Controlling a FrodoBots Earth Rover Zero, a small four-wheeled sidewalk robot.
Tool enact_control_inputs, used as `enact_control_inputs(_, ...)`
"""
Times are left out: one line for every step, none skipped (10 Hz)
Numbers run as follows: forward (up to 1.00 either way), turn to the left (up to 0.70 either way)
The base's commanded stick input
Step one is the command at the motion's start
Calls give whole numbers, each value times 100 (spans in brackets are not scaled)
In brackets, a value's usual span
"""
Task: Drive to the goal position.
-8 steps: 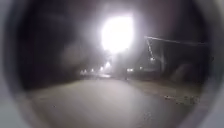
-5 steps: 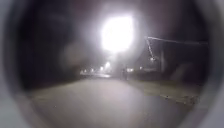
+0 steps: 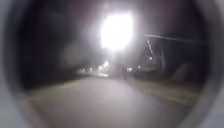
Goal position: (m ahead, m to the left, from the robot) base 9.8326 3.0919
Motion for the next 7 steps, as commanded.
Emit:
enact_control_inputs(70, 4)
enact_control_inputs(70, 3)
enact_control_inputs(70, 2)
enact_control_inputs(70, 2)
enact_control_inputs(74, 2)
enact_control_inputs(82, 3)
enact_control_inputs(85, 27)
